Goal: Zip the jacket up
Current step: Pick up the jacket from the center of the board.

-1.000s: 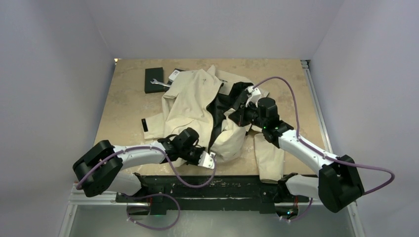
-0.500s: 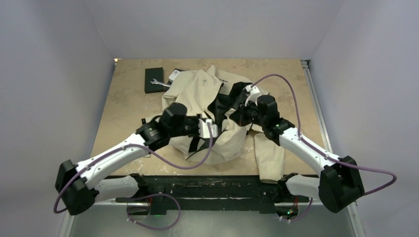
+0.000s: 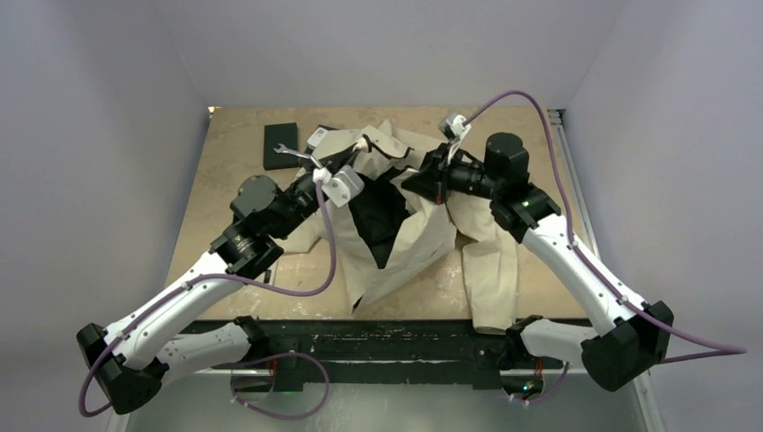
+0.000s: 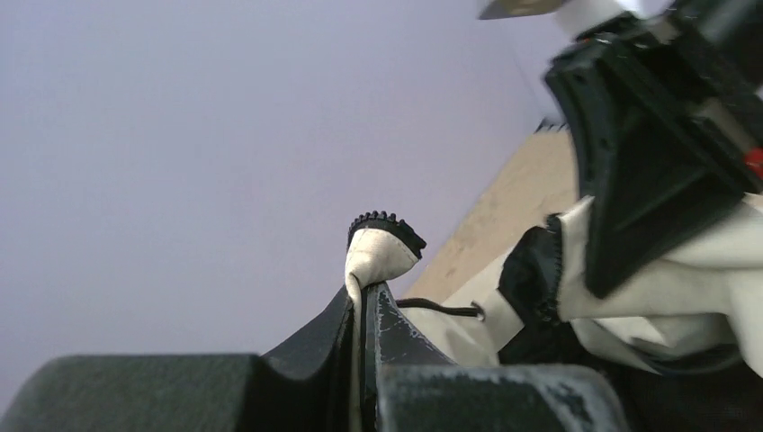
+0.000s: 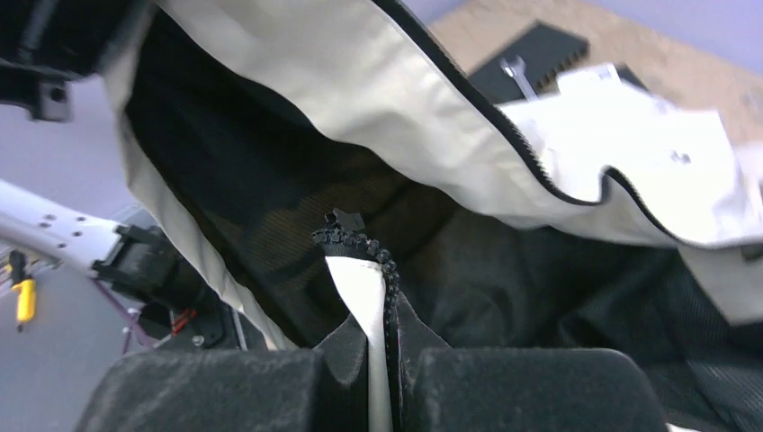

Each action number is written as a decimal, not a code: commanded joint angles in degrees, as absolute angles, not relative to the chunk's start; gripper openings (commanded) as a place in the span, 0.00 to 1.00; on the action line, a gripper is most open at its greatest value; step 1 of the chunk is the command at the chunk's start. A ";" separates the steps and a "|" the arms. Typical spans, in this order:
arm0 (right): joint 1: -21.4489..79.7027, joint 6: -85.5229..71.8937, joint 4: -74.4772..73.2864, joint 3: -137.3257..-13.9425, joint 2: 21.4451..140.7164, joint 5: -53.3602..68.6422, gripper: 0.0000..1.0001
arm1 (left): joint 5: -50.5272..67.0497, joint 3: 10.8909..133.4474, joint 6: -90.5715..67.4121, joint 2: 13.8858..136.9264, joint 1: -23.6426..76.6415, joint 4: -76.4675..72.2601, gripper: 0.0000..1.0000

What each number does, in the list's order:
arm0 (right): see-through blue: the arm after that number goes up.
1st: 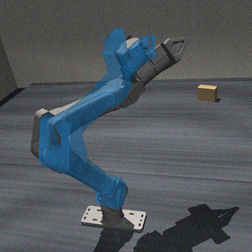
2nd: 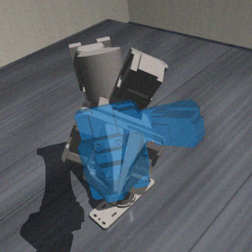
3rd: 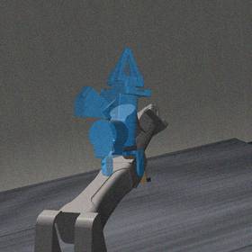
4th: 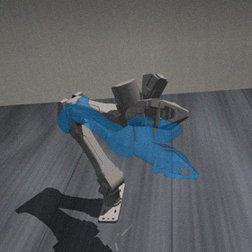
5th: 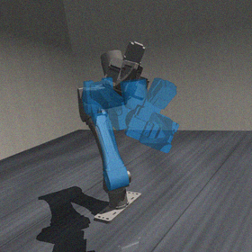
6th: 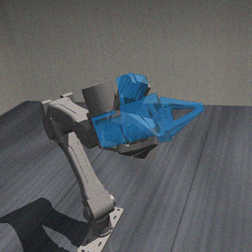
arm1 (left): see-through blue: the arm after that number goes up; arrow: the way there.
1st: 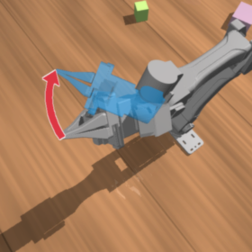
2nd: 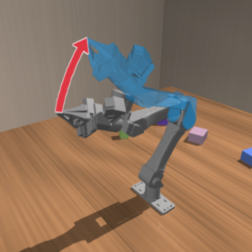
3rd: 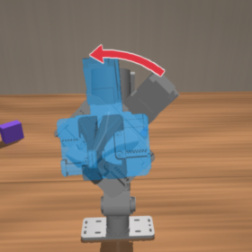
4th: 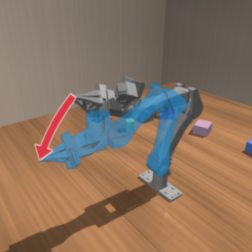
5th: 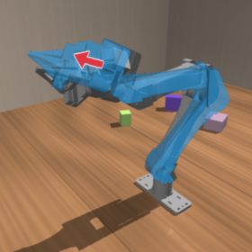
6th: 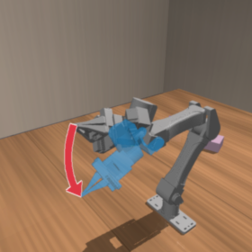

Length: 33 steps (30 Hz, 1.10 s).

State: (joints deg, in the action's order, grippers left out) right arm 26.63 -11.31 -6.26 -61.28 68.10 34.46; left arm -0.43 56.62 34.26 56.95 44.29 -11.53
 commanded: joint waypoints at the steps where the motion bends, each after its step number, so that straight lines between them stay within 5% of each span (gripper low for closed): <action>1: 26.81 -6.82 -11.96 -68.89 68.47 45.63 0.00 | 14.37 57.53 29.18 51.43 44.34 -10.03 0.00; 16: 27.49 -8.80 -21.91 -74.88 68.01 62.78 0.00 | 17.80 48.51 34.66 45.67 44.63 -14.72 0.00; 33: 29.05 -10.22 -33.11 -83.18 73.30 57.04 0.00 | 15.25 44.44 39.92 43.42 47.70 -15.94 0.00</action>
